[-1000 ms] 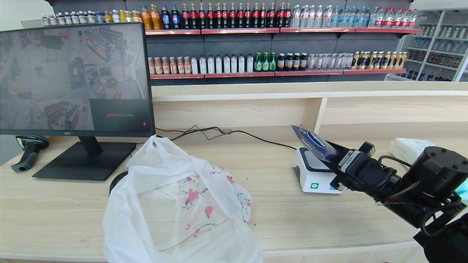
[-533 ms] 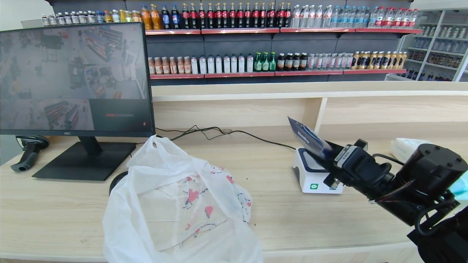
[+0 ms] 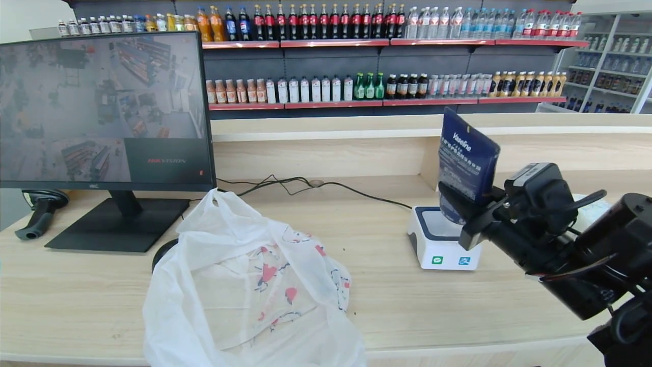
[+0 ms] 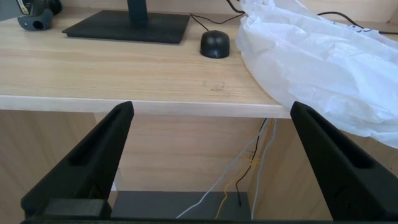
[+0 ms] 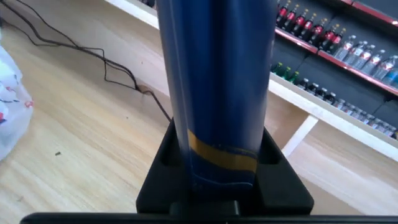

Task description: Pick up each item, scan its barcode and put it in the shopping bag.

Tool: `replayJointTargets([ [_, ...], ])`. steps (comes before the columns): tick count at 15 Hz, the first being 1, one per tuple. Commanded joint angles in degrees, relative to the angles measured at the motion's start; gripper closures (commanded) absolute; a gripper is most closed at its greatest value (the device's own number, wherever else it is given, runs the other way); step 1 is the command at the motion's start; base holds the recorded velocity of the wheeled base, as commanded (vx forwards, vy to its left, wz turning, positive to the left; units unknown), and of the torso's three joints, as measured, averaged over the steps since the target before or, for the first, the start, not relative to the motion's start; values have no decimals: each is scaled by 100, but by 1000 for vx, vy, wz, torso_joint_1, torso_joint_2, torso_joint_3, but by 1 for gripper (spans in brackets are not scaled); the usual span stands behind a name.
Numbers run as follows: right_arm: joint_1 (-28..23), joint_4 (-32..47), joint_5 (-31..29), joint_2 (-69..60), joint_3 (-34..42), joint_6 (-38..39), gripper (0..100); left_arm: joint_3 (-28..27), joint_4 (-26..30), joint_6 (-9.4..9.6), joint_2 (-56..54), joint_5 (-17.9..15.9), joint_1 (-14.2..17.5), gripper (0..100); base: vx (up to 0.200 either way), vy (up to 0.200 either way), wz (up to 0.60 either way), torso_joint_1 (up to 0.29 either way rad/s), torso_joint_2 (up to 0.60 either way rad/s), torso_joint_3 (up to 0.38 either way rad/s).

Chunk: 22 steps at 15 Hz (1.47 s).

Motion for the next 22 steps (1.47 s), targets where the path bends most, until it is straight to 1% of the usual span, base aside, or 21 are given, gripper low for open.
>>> replayJointTargets([
  [1, 87, -6, -111, -310, -31, 205, 100, 0, -4, -3, -2, -2, 0, 0, 0, 0, 0, 0, 0, 0],
  [3, 123, -6, -243, -407, 4, 469, 100, 0, 5, -3, -2, -2, 0, 0, 0, 0, 0, 0, 0, 0],
  [5, 175, 56, -418, -469, -172, 689, 100, 0, -4, -3, -2, -2, 0, 0, 0, 0, 0, 0, 0, 0],
  [6, 237, 65, -454, -425, -269, 996, 100, 0, -4, -3, -2, -2, 0, 0, 0, 0, 0, 0, 0, 0],
  [7, 246, 56, -471, -381, -242, 1146, 100, 0, -4, -3, -2, -2, 0, 0, 0, 0, 0, 0, 0, 0],
  [9, 246, 12, -585, -363, -14, 1963, 100, 0, -4, -3, -2, -2, 0, 0, 0, 0, 0, 0, 0, 0],
  [11, 219, -6, -779, -337, 21, 2139, 100, 0, -4, 6, -2, -2, -9, 0, 0, 0, 0, 0, 0, 0],
  [12, 246, -6, -849, -302, 4, 2165, 100, 0, -4, 6, -2, -2, -9, 0, -200, 0, 0, 2, -7, 7],
  [14, 254, -6, -893, -275, 4, 2174, 100, 0, -4, 15, -2, -2, -9, 0, -200, 0, 0, 7, 10, 0],
  [16, 228, -6, -902, -337, 83, 2245, 100, 0, -4, 15, -2, -2, -9, 0, 0, 0, 0, 0, 0, 0],
  [18, -44, -6, -902, -442, 180, 2403, 100, 0, 5, 59, -2, -11, -9, 0, 0, 0, 0, 0, 0, 0],
  [19, -308, -6, -875, -460, 250, 2508, 100, 0, 5, 50, -2, -2, -9, 0, 0, 0, 0, 0, 0, 0],
  [20, -449, -6, -840, -469, 259, 2631, 100, 0, 5, 50, -2, -2, -9, 0, 0, 0, 0, 0, 0, 0],
  [22, -440, -6, -840, -442, 285, 2658, 100, 0, 5, 50, -2, -2, -9, 0, 0, 0, 0, 0, 0, 0],
])
